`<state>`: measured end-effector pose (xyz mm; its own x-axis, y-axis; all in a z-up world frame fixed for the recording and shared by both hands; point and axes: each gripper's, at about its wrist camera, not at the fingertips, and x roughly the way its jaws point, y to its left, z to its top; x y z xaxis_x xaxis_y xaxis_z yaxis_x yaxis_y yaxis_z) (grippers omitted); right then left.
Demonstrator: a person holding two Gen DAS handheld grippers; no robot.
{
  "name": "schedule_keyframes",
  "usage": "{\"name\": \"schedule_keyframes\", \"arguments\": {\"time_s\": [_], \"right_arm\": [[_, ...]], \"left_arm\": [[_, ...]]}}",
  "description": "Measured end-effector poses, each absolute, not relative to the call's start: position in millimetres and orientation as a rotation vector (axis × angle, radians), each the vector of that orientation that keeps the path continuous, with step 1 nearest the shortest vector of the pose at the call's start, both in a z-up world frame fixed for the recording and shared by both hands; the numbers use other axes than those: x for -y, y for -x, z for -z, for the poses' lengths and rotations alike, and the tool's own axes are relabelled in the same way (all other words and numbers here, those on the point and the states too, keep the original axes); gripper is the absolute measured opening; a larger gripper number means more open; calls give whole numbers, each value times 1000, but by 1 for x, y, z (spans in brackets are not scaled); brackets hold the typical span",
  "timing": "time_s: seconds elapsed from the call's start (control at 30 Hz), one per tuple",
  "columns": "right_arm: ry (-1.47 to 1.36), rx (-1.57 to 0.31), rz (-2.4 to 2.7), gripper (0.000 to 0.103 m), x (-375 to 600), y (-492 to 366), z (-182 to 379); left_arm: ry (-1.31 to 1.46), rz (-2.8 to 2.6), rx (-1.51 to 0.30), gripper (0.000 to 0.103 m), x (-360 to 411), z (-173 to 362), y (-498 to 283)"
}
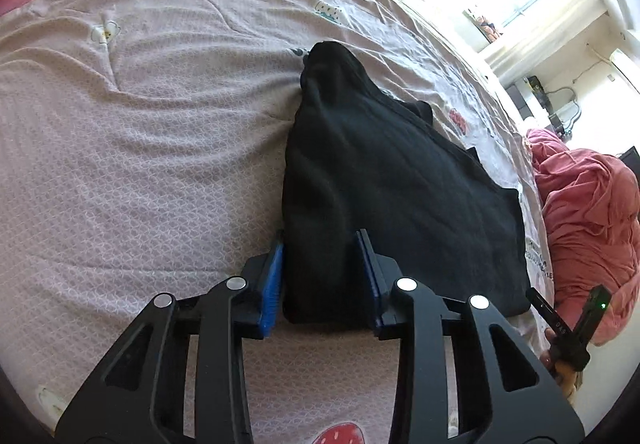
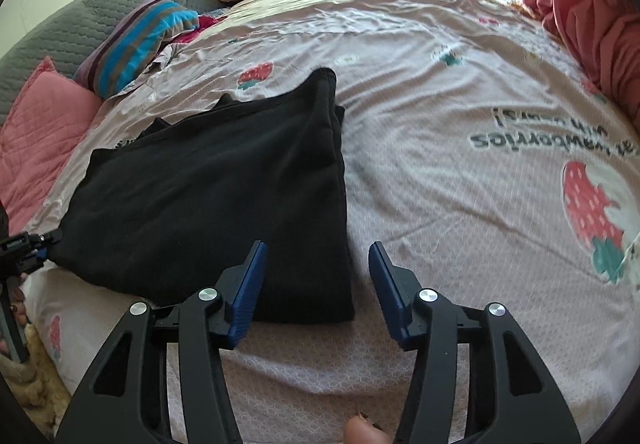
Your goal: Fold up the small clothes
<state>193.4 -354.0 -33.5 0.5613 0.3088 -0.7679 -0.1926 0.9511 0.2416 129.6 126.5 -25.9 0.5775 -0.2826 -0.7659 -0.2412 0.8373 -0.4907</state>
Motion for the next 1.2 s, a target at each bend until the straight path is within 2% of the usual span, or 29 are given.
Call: {"name": "schedule_keyframes", "arguments": {"time_s": [0.03,0.07,0.1,0.13,0.27,0.43,0.53,0.6,0.67,0.8,1.07,1.2], "right_arm": [[-150,-938,-304,41,355,-194,36],[-165,-945,-315,31,357,-196,38],[-180,-952,-324,15,358,-197,40],[-180,-948,-320,10,359,-196,40],[-147,-880,-339,8,362,-181,25],[-167,-915,-321,8,369,-175,40],[-181,-920,-309,11,369,-175,46],[-167,-917,-284,21,369,-174,45],[-150,-915,-269,27,369,-174,44],[-134,-907,-250,33,368,-171,43],[-121,-899,-240,46,368,-165,39],[-131,-898,-238,55,370,-162,38]], "left_arm": [[602,30,-968,18,-126,26,-129],[606,34,-967,15,-125,25,-128],[601,35,-964,14,-124,24,-127],[593,35,-960,14,-122,22,-125],[546,24,-946,13,-117,15,-119],[519,5,-959,13,-115,23,-115],[514,0,-967,16,-116,27,-115],[501,-7,-968,17,-115,26,-114],[487,-14,-968,19,-113,25,-115],[471,-24,-966,22,-111,25,-113],[426,-44,-971,34,-106,22,-106],[414,-50,-974,38,-103,22,-104]]}}
